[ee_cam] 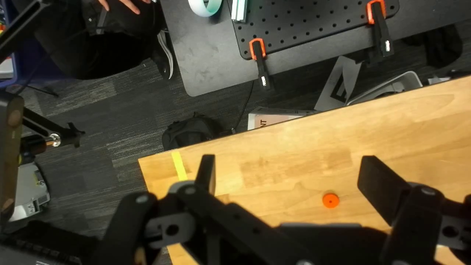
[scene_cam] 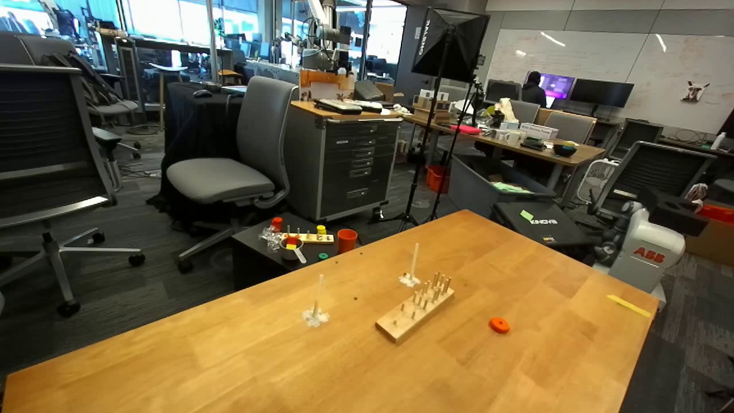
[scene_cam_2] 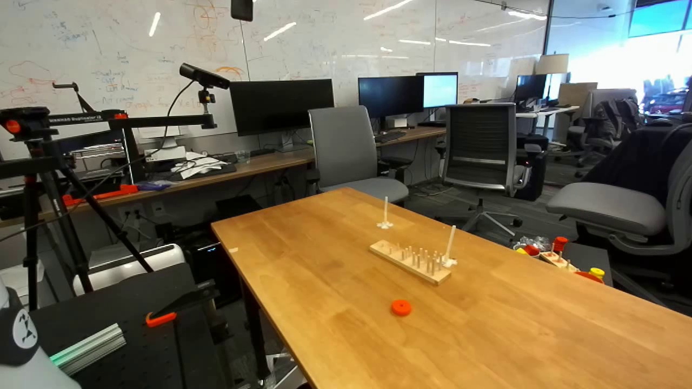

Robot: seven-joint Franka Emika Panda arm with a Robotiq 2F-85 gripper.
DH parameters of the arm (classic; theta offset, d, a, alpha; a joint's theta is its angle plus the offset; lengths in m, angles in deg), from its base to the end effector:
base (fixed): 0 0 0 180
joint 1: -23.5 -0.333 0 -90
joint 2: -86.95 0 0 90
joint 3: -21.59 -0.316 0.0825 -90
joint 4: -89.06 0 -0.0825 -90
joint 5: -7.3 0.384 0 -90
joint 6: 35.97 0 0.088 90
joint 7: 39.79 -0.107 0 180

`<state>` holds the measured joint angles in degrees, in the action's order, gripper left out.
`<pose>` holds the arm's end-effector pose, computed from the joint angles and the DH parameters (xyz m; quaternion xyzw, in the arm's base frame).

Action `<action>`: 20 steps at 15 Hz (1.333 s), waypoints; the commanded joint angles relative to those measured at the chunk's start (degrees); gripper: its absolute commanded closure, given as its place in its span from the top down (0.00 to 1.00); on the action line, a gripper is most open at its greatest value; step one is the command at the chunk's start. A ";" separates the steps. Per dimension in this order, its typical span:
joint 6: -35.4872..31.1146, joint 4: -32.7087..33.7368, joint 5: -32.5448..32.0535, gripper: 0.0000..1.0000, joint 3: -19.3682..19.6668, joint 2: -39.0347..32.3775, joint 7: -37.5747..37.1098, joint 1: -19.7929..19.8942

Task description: Put the orange ring on the wooden stand

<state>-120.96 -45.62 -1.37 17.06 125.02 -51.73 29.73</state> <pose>0.3255 -0.0218 0.5492 0.9816 -0.1271 -0.0933 0.1076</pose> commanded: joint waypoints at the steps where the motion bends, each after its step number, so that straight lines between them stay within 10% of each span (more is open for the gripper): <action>1: -1.79 -0.51 -0.40 1.00 1.06 0.88 -0.85 -1.07; 12: -37.62 0.39 9.41 1.00 2.58 -26.82 -7.03 -0.60; 17: -43.01 7.89 9.88 1.00 3.20 -44.67 -10.58 -2.51; 20: -43.50 5.42 9.10 1.00 4.25 -43.61 -9.39 -3.23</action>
<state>-164.62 -40.24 7.53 19.76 81.32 -61.29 28.01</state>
